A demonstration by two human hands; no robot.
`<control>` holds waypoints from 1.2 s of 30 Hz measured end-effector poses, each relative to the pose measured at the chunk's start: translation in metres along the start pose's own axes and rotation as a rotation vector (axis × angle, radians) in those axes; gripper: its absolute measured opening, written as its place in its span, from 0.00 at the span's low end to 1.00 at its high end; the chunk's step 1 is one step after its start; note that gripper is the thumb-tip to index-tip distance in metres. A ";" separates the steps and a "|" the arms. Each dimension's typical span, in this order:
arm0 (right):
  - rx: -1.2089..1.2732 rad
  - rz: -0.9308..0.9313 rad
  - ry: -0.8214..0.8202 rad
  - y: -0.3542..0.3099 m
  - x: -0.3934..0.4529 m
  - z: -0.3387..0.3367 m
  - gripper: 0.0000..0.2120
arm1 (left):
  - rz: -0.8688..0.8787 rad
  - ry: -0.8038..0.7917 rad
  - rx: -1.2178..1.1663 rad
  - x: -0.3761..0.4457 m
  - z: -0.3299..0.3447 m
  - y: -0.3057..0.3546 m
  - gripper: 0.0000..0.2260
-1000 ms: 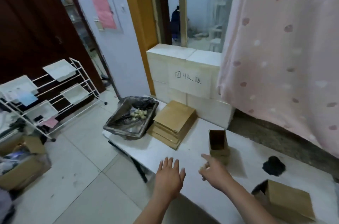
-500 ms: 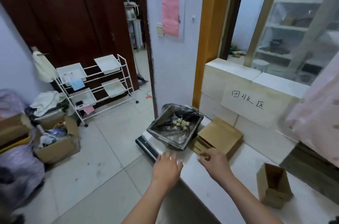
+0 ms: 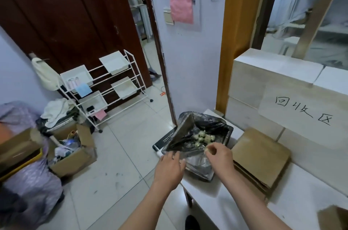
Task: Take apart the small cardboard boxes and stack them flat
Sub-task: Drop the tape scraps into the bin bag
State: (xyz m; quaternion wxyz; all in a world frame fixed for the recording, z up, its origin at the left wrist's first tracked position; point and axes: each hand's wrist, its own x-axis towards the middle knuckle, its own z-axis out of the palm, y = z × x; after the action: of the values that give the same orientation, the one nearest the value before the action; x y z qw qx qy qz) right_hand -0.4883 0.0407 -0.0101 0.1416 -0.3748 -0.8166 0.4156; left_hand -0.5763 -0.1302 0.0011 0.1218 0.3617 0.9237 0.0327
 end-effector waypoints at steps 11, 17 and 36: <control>-0.119 0.181 -0.083 0.024 0.130 0.063 0.02 | -0.039 -0.101 0.034 0.149 -0.010 -0.023 0.23; -0.339 0.195 -0.088 0.028 0.163 0.086 0.06 | -0.010 -0.121 0.018 0.202 0.000 -0.019 0.22; -0.603 0.288 -0.156 0.030 0.193 0.118 0.11 | 0.116 -0.153 -0.025 0.256 0.037 -0.033 0.23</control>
State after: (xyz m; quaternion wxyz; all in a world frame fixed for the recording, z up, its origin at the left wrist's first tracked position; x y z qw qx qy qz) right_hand -0.6681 0.1253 -0.1217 -0.0988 -0.4785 -0.8496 0.1988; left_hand -0.7709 0.0177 -0.0912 0.1947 0.4145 0.8887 0.0237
